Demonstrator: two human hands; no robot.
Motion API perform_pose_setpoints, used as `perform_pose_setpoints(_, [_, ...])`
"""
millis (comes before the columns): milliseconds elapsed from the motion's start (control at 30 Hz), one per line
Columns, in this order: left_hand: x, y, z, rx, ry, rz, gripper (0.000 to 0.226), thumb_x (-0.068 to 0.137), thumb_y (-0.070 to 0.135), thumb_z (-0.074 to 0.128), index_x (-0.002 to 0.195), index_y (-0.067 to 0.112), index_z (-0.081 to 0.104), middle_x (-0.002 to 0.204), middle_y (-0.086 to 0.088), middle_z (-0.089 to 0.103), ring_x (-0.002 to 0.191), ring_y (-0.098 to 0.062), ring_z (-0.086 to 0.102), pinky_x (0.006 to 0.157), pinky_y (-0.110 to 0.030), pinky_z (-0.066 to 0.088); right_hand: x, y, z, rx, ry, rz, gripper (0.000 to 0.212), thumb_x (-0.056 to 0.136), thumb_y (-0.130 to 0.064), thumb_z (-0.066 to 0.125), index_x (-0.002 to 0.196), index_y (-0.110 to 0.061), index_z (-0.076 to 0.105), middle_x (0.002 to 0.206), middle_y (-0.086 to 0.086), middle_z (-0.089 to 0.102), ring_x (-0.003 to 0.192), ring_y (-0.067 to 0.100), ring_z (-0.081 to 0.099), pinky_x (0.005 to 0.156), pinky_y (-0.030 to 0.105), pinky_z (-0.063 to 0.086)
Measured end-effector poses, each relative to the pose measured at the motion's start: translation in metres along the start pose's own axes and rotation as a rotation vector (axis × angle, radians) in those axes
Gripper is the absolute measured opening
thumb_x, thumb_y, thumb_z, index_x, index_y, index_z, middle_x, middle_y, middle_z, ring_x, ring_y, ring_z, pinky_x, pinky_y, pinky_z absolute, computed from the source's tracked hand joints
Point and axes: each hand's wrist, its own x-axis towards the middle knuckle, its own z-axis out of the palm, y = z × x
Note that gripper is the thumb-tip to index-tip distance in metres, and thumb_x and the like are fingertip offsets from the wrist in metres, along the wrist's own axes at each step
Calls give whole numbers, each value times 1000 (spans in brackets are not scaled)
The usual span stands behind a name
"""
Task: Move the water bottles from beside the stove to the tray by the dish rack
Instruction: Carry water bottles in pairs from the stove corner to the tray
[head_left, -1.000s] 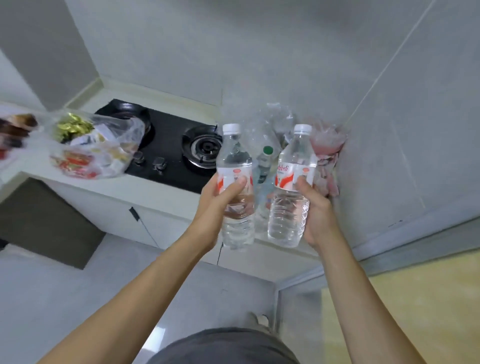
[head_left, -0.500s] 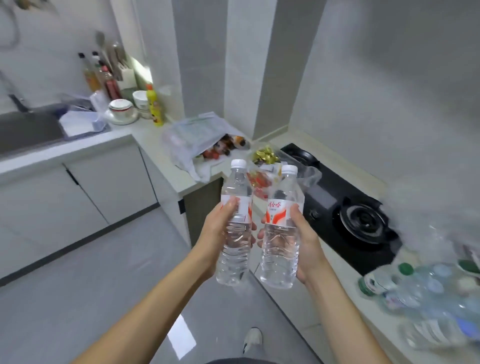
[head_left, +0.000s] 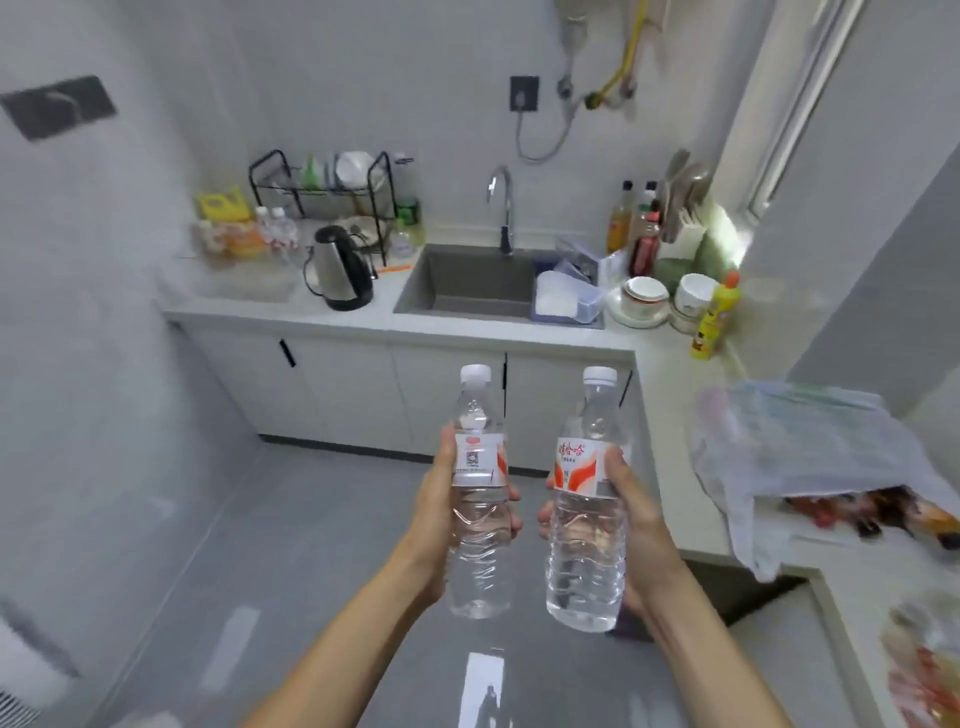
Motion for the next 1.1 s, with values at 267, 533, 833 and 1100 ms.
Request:
perform_pose_setpoints(267, [30, 58, -109, -301, 365, 170, 80, 92, 82, 35, 100, 14, 75, 88, -20, 68, 67, -34, 64, 71, -41, 53, 143, 3, 128, -102, -363, 192, 109, 47, -75, 94, 113, 7, 62, 83, 26, 66, 67, 31, 70, 66, 40, 62])
perform_pose_setpoints(533, [86, 100, -238, -457, 619, 247, 83, 88, 84, 42, 99, 9, 77, 90, -25, 68, 64, -34, 64, 65, -39, 54, 266, 44, 264, -250, -519, 255, 126, 45, -79, 91, 125, 13, 61, 89, 27, 68, 72, 33, 72, 70, 42, 63])
perform_pose_setpoints(833, [154, 217, -388, -467, 616, 272, 80, 98, 74, 30, 103, 5, 70, 78, -19, 68, 58, -29, 62, 57, -34, 54, 400, 87, 418, -182, -561, 336, 99, 54, -69, 95, 118, -2, 60, 87, 16, 63, 73, 31, 67, 81, 48, 55])
perform_pose_setpoints(1100, [239, 284, -480, -387, 687, 214, 82, 97, 75, 31, 105, 3, 71, 76, -17, 73, 57, -27, 68, 60, -36, 58, 520, 104, 502, -186, -533, 330, 116, 63, -71, 91, 138, 9, 50, 95, 23, 65, 77, 35, 69, 74, 46, 59])
